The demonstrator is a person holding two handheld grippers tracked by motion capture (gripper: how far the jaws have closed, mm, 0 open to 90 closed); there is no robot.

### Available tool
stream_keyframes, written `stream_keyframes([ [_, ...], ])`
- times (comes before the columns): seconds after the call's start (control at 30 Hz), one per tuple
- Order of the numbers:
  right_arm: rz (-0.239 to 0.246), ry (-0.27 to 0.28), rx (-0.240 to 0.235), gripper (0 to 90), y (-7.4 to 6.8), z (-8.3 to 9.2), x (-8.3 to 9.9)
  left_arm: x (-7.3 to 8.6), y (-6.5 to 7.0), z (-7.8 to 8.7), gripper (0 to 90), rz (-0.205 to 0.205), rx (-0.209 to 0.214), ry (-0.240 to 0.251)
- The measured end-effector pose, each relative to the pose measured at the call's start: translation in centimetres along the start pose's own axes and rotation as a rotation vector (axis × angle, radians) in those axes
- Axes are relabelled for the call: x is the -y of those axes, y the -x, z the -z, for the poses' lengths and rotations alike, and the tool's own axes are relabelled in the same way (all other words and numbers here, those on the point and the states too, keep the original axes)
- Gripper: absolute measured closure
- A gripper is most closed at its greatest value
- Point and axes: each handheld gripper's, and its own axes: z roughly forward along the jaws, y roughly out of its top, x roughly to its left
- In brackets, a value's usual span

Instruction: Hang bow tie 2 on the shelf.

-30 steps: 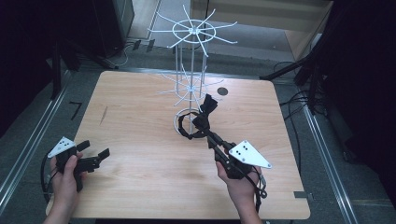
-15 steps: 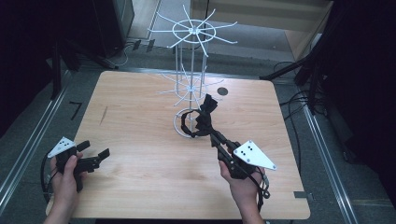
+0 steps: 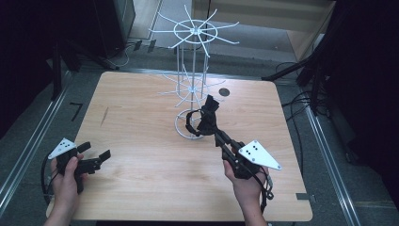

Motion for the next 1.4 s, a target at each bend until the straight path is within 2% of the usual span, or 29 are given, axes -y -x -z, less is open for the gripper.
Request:
stream_keyframes([
  [0.43, -0.053, -0.021, 0.017, 81.6, 0.8, -0.5, 0.8, 0.0, 0.0, 0.0, 0.0, -0.002, 0.0, -0.002],
  [0.8, -0.065, -0.05, 0.028, 81.5, 1.0, -1.1, 1.5, 0.0, 0.0, 0.0, 0.0, -0.003, 0.0, -0.003],
  [1.07, -0.091, -0.073, 0.03, 81.4, 1.2, -2.2, 1.8, 0.0, 0.0, 0.0, 0.0, -0.003, 0.0, -0.004],
  [1.4, -0.093, -0.111, 0.033, 81.4, 0.8, -4.0, 2.5, 0.0, 0.0, 0.0, 0.0, 0.0, 0.003, -0.001],
])
